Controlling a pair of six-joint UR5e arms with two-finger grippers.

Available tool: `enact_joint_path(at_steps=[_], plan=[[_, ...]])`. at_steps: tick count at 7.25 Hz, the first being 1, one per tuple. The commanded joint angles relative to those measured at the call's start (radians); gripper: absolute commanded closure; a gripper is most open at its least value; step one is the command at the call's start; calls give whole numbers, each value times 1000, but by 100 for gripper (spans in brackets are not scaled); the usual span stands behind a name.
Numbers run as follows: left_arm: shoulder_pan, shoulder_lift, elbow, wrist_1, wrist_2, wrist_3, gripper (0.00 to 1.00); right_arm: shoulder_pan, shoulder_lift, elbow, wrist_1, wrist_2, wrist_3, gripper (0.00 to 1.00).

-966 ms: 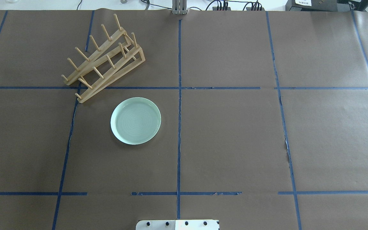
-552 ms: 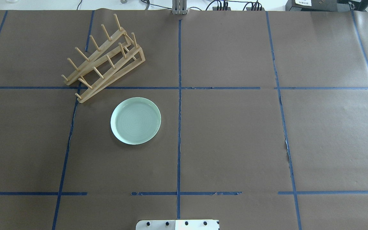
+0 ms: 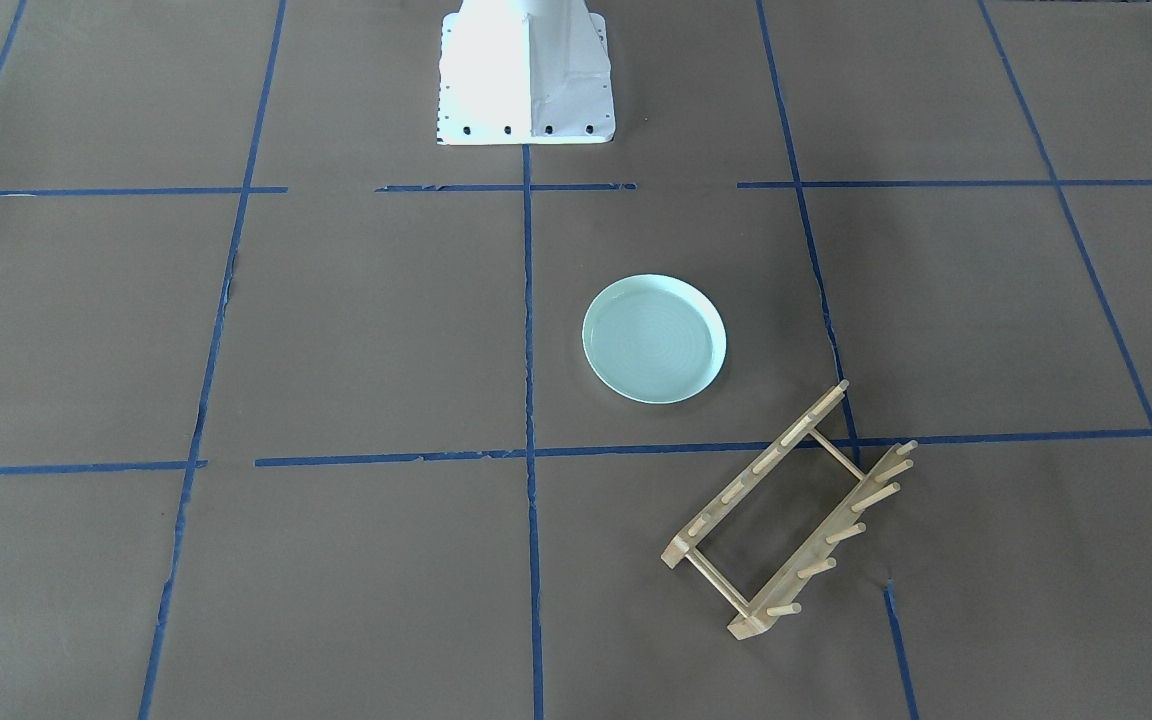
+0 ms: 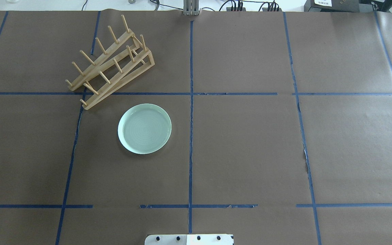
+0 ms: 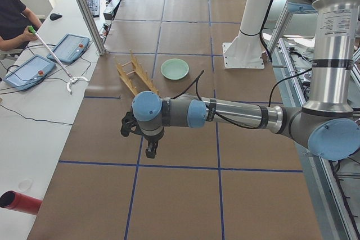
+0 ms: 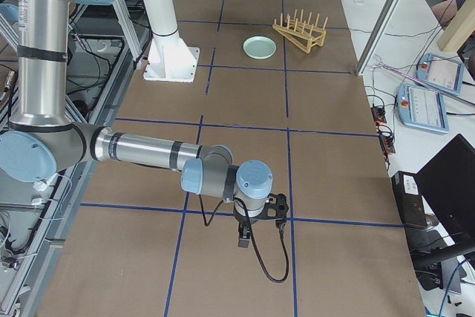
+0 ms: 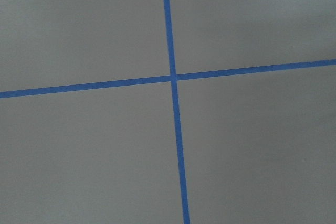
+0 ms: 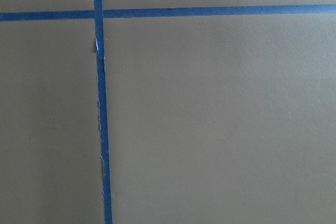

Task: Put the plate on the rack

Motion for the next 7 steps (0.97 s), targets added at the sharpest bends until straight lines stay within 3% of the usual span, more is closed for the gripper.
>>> enact_joint_path(at_steps=[1, 3, 4, 5, 7], plan=[[170, -109, -54, -114, -44, -387, 0, 0, -1, 0, 0, 0, 0, 0], [337, -289, -70, -160, -30, -771, 0, 0, -1, 0, 0, 0, 0, 0], [438, -378, -63, -161, 28, -952, 0, 0, -1, 0, 0, 0, 0, 0], [546, -461, -72, -161, 200, -1086, 0, 0, -1, 0, 0, 0, 0, 0], [757, -549, -50, -160, 368, -1242, 0, 0, -1, 0, 0, 0, 0, 0]])
